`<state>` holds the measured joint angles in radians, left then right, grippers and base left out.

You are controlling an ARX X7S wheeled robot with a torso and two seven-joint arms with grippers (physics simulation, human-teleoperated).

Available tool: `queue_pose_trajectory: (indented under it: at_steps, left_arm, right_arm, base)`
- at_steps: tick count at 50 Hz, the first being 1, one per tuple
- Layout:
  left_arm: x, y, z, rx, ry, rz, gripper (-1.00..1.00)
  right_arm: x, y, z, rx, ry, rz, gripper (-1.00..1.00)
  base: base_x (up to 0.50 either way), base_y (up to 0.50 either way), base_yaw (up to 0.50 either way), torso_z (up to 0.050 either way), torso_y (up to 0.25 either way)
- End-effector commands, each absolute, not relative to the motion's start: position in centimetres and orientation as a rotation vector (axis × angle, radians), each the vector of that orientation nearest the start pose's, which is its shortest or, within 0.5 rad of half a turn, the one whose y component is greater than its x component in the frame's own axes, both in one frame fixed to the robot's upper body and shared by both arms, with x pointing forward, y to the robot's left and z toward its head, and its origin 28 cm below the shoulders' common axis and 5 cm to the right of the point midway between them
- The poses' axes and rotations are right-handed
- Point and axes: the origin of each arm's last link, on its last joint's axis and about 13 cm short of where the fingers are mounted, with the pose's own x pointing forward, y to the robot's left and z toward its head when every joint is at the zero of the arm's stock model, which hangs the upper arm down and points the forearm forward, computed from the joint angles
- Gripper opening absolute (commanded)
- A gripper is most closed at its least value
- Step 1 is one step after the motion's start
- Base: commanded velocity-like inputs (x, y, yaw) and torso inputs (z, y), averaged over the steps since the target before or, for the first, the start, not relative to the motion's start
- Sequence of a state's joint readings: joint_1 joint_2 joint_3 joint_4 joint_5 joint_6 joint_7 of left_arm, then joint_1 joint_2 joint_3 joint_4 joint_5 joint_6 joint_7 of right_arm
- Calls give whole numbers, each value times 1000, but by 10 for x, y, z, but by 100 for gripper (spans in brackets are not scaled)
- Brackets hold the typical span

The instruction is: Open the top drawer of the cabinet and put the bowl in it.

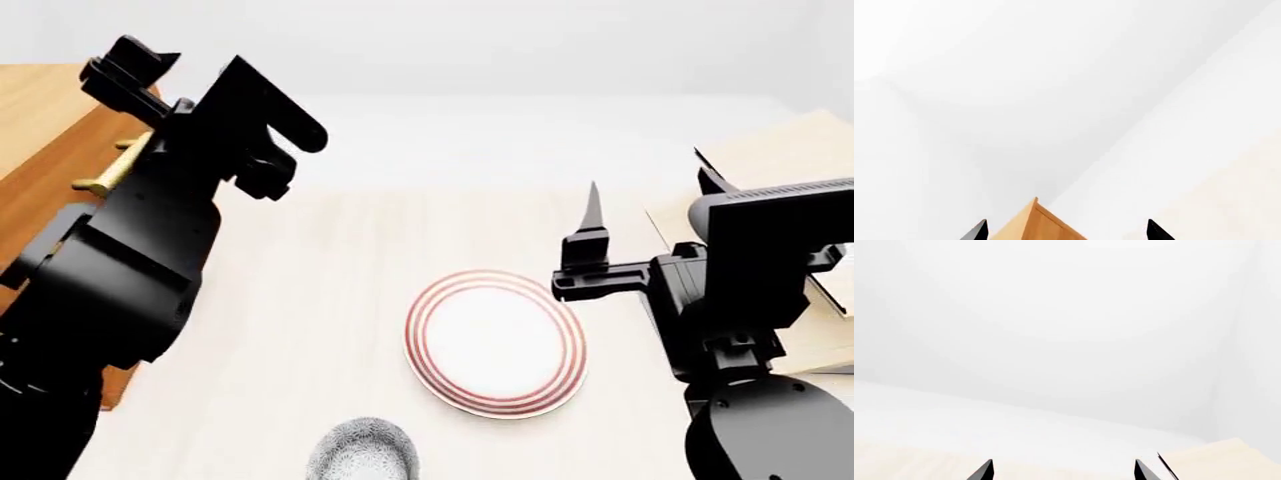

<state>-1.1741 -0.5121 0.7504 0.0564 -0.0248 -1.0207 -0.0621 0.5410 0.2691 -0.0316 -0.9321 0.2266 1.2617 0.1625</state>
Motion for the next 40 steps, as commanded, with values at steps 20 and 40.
queue_pose_trajectory:
  at_steps: [20,40]
  left_arm:
    - [368,269,265,1003,122,214,100]
    - [378,284,237,1001,217,256,100]
  right_arm:
    - [210,-122,218,-184,-201,-21,100]
    - [212,-121,214,-182,-190,-17,100]
  base:
    - [0,0,0,0,0]
    - [0,0,0,0,0]
